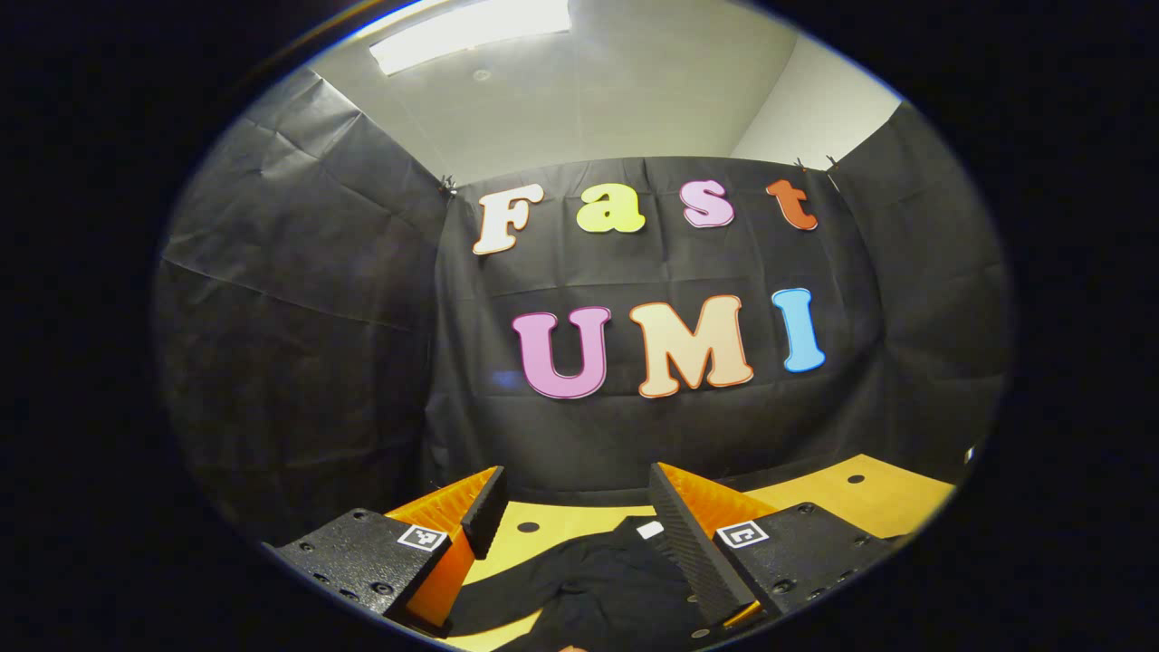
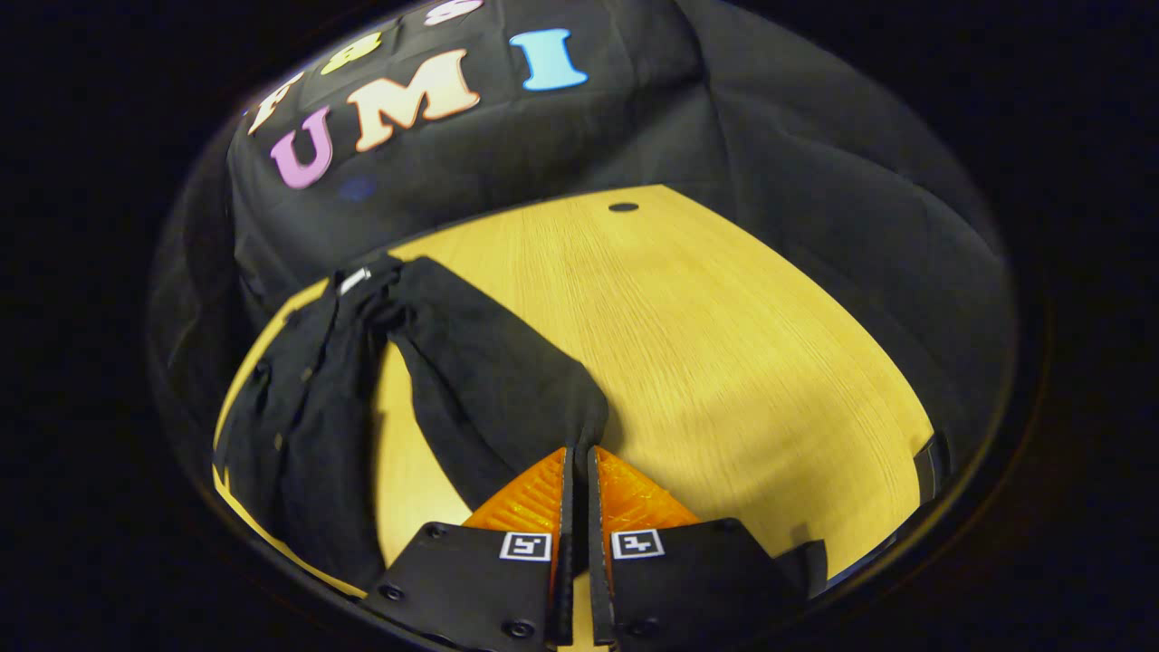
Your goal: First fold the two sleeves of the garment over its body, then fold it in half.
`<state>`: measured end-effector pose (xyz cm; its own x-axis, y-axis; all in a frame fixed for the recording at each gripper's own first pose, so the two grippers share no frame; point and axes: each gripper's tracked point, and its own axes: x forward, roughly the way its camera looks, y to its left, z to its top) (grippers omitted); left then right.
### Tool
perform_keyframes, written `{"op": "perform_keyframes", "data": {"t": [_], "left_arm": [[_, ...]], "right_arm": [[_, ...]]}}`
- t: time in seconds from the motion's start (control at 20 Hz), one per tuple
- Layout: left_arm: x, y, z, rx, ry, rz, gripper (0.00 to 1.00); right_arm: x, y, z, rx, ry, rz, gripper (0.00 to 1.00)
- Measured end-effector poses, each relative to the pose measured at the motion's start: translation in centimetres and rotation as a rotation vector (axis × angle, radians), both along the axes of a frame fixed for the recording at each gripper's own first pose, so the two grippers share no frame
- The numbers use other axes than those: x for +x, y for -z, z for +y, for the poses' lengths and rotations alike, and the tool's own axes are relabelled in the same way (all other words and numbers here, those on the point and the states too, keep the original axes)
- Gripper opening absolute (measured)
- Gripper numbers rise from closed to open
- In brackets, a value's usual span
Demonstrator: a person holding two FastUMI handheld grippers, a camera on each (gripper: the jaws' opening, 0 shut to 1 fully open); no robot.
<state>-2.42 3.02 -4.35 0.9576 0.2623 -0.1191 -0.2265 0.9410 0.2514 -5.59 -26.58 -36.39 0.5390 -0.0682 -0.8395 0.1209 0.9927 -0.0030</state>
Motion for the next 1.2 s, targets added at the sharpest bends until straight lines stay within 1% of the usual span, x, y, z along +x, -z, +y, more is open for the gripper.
{"op": "perform_keyframes", "data": {"t": [0.05, 0.1, 0.25, 0.35, 0.4, 0.45, 0.5, 0.6, 0.75, 0.8, 0.85, 0.9, 1.05, 1.1, 1.2], "left_arm": [[-0.2, 0.1, 0.8, -0.002, -0.006, 0.007, 0.92], [-0.5, 0.1, 1.6, -0.004, -0.011, 0.008, 0.94], [-1.1, 0.0, 4.3, -0.014, -0.039, 0.007, 0.94], [-1.7, 0.1, 6.1, -0.017, -0.058, 0.007, 0.92], [-1.9, 0.1, 7.0, -0.017, -0.068, 0.009, 0.94], [-2.2, 0.1, 7.8, -0.018, -0.075, 0.013, 0.92], [-2.5, 0.2, 8.5, -0.018, -0.081, 0.015, 0.94], [-3.0, 0.2, 10.1, -0.018, -0.092, 0.022, 0.94], [-3.9, 0.5, 12.4, -0.022, -0.112, 0.033, 0.94], [-4.2, 0.6, 13.2, -0.027, -0.121, 0.034, 0.94], [-4.5, 0.8, 14.0, -0.033, -0.132, 0.036, 0.92], [-4.9, 1.0, 14.8, -0.039, -0.142, 0.04, 0.94], [-6.0, 1.7, 17.3, -0.049, -0.165, 0.058, 0.94], [-6.4, 1.9, 18.1, -0.048, -0.174, 0.063, 0.92], [-6.9, 2.0, 19.9, -0.043, -0.189, 0.069, 0.94]], "right_arm": [[1.3, -1.4, 1.1, -0.002, 0.005, -0.054, 0.11], [2.8, -2.6, 1.8, -0.01, 0.004, -0.09, 0.1], [5.4, -5.9, 4.5, -0.007, -0.013, -0.173, 0.1], [7.3, -7.8, 6.8, -0.009, -0.039, -0.225, 0.1], [8.2, -8.8, 7.9, -0.014, -0.051, -0.254, 0.1], [9.2, -9.8, 9.1, -0.013, -0.069, -0.3, 0.1], [9.8, -10.7, 10.4, -0.014, -0.083, -0.317, 0.1], [11.0, -12.0, 13.3, -0.008, -0.125, -0.353, 0.1], [12.3, -12.9, 17.8, -0.008, -0.194, -0.376, 0.1], [12.5, -13.0, 19.4, -0.007, -0.218, -0.38, 0.13], [12.7, -13.0, 20.7, -0.006, -0.241, -0.381, 0.13], [13.0, -13.0, 22.0, -0.006, -0.259, -0.38, 0.1], [14.0, -13.3, 26.2, 0.008, -0.307, -0.407, 0.1], [14.3, -13.2, 27.6, 0.011, -0.325, -0.406, 0.1], [14.7, -13.0, 30.1, 0.017, -0.356, -0.407, 0.1]]}}
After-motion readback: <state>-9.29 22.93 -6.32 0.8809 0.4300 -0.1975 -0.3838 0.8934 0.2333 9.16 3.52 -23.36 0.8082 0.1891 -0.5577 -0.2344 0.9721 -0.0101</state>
